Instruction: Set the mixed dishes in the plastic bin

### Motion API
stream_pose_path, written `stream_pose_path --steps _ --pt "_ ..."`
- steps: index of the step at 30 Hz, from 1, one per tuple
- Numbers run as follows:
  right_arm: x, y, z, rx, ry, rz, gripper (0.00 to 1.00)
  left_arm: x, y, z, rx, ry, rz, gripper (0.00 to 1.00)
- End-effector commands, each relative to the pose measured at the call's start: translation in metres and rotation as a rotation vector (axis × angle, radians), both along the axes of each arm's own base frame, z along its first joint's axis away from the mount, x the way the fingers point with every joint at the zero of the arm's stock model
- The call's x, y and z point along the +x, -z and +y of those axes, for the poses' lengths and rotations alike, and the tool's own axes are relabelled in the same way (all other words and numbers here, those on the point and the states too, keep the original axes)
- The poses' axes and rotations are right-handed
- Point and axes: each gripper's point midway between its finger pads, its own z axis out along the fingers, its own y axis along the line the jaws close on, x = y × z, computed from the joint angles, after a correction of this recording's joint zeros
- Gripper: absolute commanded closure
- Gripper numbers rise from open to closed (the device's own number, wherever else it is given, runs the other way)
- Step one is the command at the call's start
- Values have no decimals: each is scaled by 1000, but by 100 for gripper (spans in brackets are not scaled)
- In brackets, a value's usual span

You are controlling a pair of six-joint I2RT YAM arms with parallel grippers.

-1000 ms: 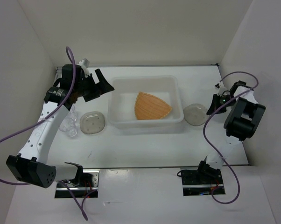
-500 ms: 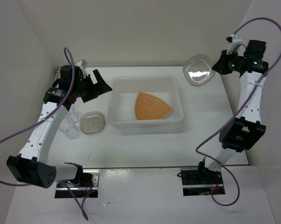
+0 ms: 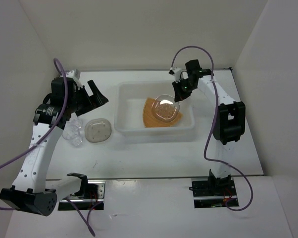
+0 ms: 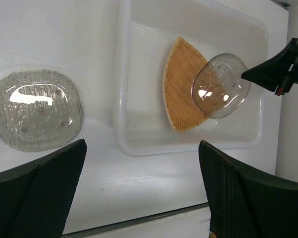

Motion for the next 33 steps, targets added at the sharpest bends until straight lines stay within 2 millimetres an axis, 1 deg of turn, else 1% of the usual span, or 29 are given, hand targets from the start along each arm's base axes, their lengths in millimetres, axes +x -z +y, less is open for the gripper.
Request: stream_pose_path --steps 1,3,4,6,7,8,9,10,11,12,13,14,15,16,18,19,20,22,23,24,25,26,27,28,29,30,31,32,33 --pt "21 23 -3 -89 5 -40 100 -7 8 12 15 -67 27 0" --pt "30 33 -6 -117 18 -35 100 -11 8 14 14 -80 33 0" --pt "30 38 -8 -127 22 -26 100 -15 10 16 23 -90 38 0" --pt "37 40 -7 -131 11 -37 100 -18 13 16 9 -101 47 0" --pt "34 50 -7 -138 9 -7 100 -19 18 16 11 -101 57 0" --pt "36 52 -7 -138 9 -7 100 -19 18 16 11 -101 57 0" --pt "37 52 -7 -142 1 -4 100 -20 23 19 14 -110 77 0" --pt "36 62 -7 -147 0 17 98 -24 31 24 37 -133 106 0" --pt "39 60 -5 -139 -4 17 96 -24 37 27 50 -144 128 0" --pt "41 62 -5 -139 -5 19 93 -30 47 30 61 -161 169 0" --pt "36 69 -4 -138 -11 54 81 -31 51 32 73 -170 187 0" --pt "41 63 -3 -134 -10 35 72 -32 56 35 83 -179 199 0" --pt "39 66 -2 -129 -14 53 65 -35 63 35 82 -184 225 0" --pt "35 66 0 -120 -21 67 56 -35 63 35 82 -184 225 0" --pt "39 59 0 -119 -28 48 51 -35 75 34 79 -190 245 0" --pt "32 60 3 -124 -38 70 51 -36 75 32 67 -179 239 0" --pt "33 56 3 -128 -49 62 46 -34 75 27 50 -162 230 0" --pt "33 47 10 -114 -77 50 41 -34 83 26 45 -153 242 0" --pt "37 37 6 -96 -66 31 37 -34 86 24 38 -145 245 0" --pt "37 28 4 -72 -64 26 35 -36 92 24 41 -145 260 0" --pt "41 12 5 -26 -69 -2 34 -36 97 22 29 -145 269 0" --pt "45 -10 -5 -2 -41 -41 30 -39 110 22 27 -152 296 0" --pt "48 -21 -8 11 -35 -71 28 -41 116 20 30 -143 307 0" --pt "47 -35 -6 27 -32 -95 26 -43 120 20 19 -154 308 0" --pt "46 -56 -12 41 -24 -136 25 -40 122 20 12 -169 292 0" --pt "44 -63 -17 39 -22 -154 21 -44 135 20 6 -178 307 0" --pt "41 -68 -17 40 -22 -163 20 -43 141 20 -3 -187 308 0" --pt "38 -77 -20 29 -27 -190 19 -35 142 15 -41 -188 279 0" --pt "33 -74 -25 26 -18 -175 16 -37 162 11 -66 -184 328 0"
